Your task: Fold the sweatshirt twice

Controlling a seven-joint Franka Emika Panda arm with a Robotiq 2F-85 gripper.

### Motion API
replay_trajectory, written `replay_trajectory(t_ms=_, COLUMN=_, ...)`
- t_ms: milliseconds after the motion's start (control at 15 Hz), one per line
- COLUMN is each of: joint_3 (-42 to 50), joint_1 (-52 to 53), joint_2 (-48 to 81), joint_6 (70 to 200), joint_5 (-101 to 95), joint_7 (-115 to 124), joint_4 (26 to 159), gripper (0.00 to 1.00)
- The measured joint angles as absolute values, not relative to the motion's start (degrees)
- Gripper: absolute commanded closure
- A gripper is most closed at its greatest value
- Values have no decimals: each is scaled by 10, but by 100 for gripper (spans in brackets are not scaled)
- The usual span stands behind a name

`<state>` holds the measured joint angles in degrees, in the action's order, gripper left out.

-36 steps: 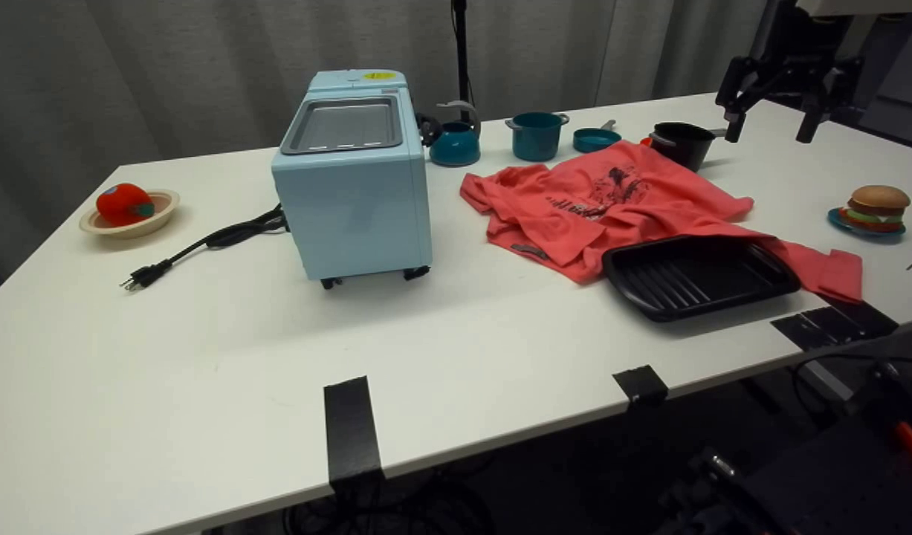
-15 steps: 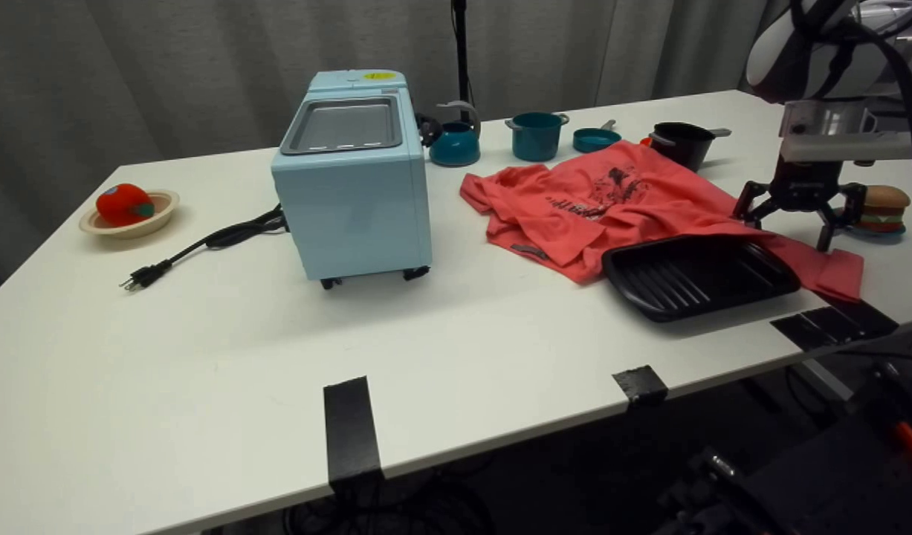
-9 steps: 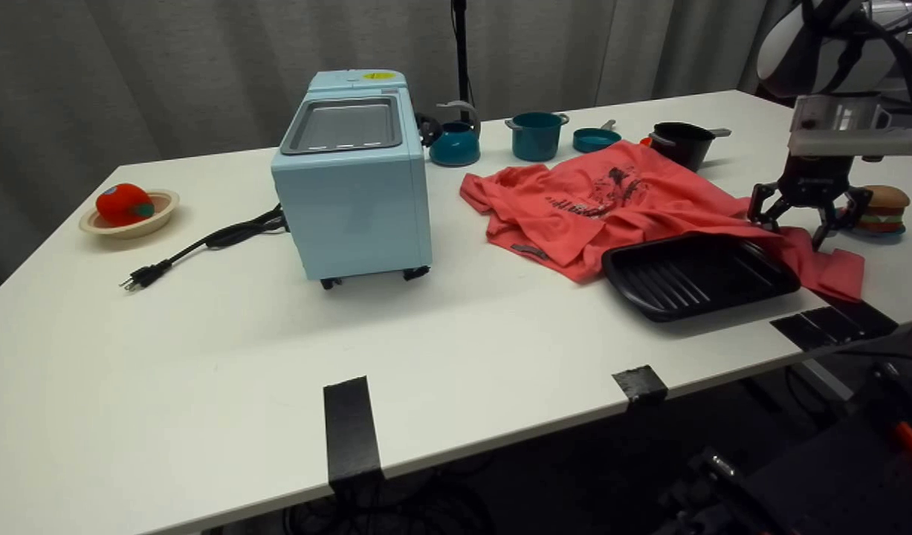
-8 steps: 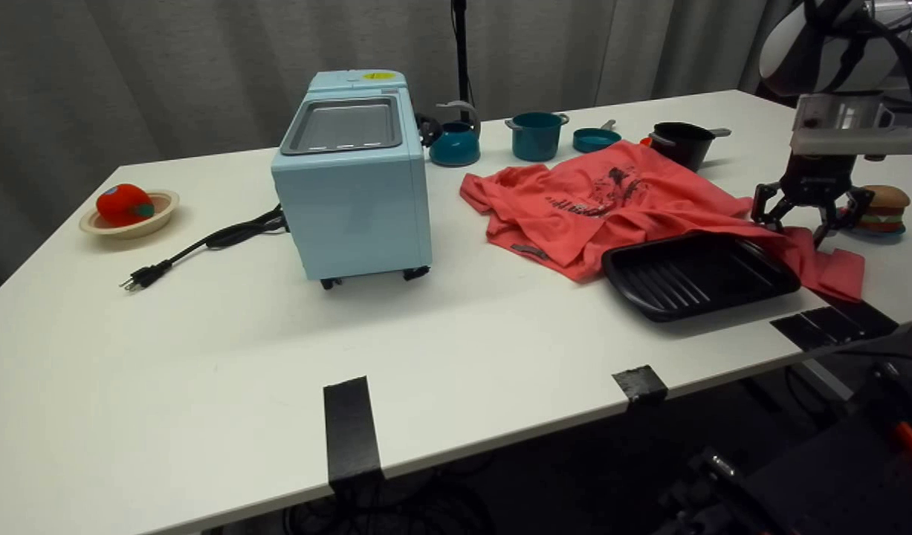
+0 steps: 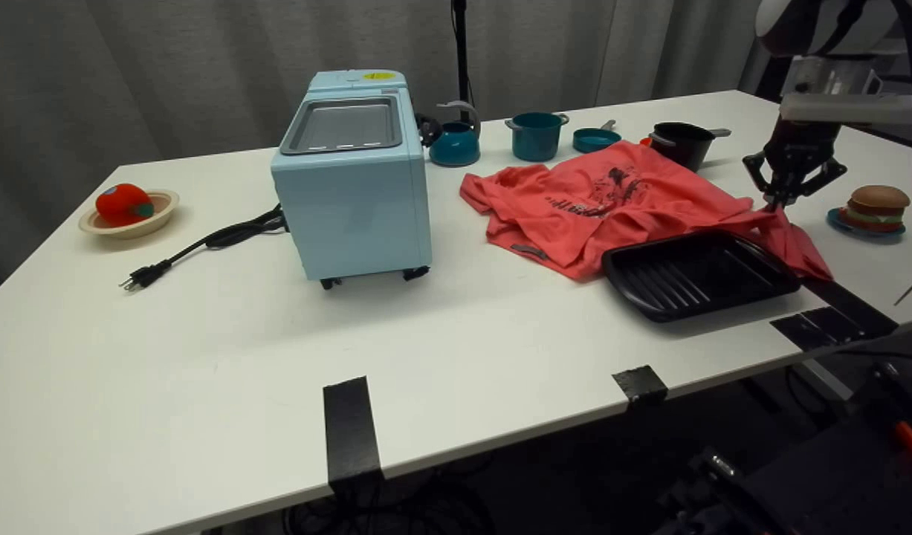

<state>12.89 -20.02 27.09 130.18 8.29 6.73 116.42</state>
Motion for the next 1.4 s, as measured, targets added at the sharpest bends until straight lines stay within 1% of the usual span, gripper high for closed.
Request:
replay_trajectory(t_ms=533, joint_3=70, joint_1=-179, joint_2=134, joint_6=1290, joint_5=189, joint_7=5, joint_4=1154, gripper=99)
replay_trajectory(t_ms=1000, joint_3=40, joint_1=-136, joint_2=89, joint_6=1290, joint_5=281, joint_7=-38, joint_4=1097, gripper=99)
replay_trajectory(t_ms=1067, joint_3=36, joint_1=-131, joint_2=88, joint_6=1290, joint_5=291, joint_7=-44, joint_4=1087, gripper=71)
replay_trajectory(t_ms=1133, joint_3=33, joint_1=-125, joint_2=88, joint_6=1290, joint_5=298, joint_7=-50, joint_4=1078, gripper=71)
replay_trajectory(t_ms=1200, joint_3=30, joint_1=-120, joint_2=88, joint_6=1289, joint_5=303, joint_7=-54, joint_4=1071, gripper=65)
replay_trajectory(t_ms=1400, joint_3=24, joint_1=-109, joint_2=91, joint_6=1289, joint_5=304, joint_7=-56, joint_4=1054, gripper=41)
